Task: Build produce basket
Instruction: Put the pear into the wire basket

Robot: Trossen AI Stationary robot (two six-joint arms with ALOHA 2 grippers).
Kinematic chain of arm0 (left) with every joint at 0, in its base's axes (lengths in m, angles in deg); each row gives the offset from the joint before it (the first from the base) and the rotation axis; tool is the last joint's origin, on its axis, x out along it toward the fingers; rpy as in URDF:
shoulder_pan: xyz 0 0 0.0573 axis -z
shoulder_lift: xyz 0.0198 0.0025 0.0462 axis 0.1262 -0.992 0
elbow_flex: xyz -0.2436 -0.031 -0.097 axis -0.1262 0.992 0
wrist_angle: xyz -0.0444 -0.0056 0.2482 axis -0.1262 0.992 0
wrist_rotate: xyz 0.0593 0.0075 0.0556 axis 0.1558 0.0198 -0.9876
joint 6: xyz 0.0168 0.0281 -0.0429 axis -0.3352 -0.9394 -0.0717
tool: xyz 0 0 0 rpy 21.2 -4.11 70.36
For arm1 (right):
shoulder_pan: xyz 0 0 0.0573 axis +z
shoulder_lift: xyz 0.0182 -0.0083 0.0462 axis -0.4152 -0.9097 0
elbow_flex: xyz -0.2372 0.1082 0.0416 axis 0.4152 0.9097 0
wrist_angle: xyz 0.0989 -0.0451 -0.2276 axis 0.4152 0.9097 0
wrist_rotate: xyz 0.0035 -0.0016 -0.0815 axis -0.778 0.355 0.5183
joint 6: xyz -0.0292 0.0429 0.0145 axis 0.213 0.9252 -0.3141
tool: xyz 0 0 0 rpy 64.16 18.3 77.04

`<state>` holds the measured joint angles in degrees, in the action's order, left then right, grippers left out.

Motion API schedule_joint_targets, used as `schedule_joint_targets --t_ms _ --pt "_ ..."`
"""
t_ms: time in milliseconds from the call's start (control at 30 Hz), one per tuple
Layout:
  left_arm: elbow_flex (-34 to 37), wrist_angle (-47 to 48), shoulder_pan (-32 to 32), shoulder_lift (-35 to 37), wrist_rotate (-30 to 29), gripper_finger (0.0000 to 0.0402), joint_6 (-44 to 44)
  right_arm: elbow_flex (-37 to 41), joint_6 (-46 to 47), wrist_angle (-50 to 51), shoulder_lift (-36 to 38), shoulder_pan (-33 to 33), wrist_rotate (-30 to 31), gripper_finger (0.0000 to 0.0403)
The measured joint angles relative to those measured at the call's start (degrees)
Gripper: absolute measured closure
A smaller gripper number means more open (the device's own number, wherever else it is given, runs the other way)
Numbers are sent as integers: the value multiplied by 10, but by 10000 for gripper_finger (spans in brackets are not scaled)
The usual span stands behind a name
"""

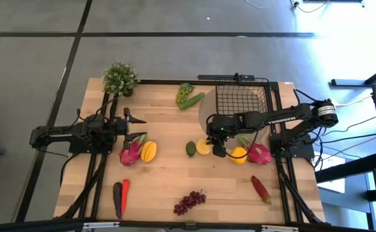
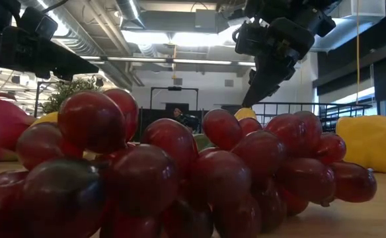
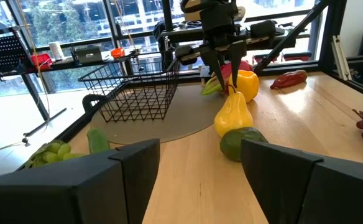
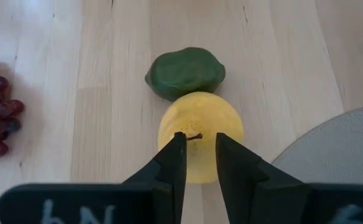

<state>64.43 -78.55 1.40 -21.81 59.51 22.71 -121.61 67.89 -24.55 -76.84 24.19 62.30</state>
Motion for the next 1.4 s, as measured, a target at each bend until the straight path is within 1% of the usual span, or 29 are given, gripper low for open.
schedule_joint_targets --t_ms 367,700,800,967,1033,1100,1267,1400 --pt "0 0 0 0 0 188 0 0 0 -8 -2 0 0 326" --pt "0 0 0 0 0 188 0 -4 -2 -37 -45 0 -8 329" --pt "0 0 0 0 0 188 -1 -2 -5 -51 -46 0 -28 339" --pt "0 0 0 0 0 188 -1 -1 -18 -59 -47 0 -29 368" --pt "0 0 0 0 0 188 -1 -1 -19 -60 -47 0 -22 385" --pt "0 0 0 0 0 188 -1 0 -19 -55 -48 0 -3 398" --pt "0 0 0 0 0 188 -1 1 -18 -54 -49 0 36 402" --pt "0 0 0 0 0 188 -1 1 -19 -54 -49 0 32 403"
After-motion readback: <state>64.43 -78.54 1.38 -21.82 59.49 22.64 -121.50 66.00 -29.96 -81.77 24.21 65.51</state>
